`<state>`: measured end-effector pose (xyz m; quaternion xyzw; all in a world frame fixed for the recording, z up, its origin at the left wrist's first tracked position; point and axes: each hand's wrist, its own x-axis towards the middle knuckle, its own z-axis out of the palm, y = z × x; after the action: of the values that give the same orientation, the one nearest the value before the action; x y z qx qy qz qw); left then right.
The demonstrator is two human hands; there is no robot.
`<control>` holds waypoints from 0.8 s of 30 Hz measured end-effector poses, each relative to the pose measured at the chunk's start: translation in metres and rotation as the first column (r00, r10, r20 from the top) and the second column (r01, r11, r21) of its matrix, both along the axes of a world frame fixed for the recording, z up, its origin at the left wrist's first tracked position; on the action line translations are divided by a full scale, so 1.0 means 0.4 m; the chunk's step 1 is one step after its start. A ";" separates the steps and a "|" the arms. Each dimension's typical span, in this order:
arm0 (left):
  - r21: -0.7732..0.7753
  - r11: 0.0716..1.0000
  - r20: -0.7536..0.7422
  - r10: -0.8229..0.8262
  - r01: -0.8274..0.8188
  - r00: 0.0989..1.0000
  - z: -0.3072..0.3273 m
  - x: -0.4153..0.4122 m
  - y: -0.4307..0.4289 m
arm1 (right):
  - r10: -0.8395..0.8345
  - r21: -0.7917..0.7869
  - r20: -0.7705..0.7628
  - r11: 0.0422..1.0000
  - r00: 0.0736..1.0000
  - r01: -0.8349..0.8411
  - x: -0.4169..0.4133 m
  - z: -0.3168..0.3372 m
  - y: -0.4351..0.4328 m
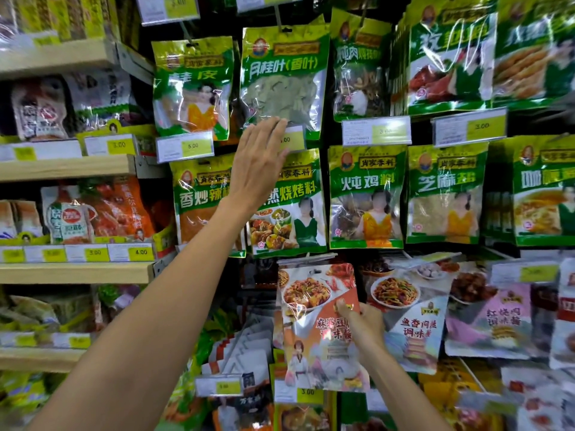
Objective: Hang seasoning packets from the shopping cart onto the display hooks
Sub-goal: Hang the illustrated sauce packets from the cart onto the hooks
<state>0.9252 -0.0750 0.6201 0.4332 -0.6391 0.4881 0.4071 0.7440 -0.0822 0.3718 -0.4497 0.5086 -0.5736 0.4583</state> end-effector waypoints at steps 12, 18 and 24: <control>-0.044 0.999 0.002 -0.030 0.030 1.000 -0.001 0.011 0.011 | -0.150 0.163 -0.034 0.975 0.988 0.153 0.063 0.008 -0.069; -0.054 0.998 0.008 -0.039 0.039 0.999 -0.001 0.009 0.019 | -0.143 0.081 -0.239 0.983 0.960 0.167 0.079 0.017 -0.058; 0.008 1.000 -0.046 0.006 -0.006 0.999 -0.008 -0.005 0.052 | -0.142 -0.131 -0.346 0.986 0.927 0.103 0.049 0.028 0.024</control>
<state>0.9234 -0.0542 0.6170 0.4479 -0.6303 0.4765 0.4184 0.7635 -0.0725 0.3831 -0.5375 0.5774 -0.5380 0.2971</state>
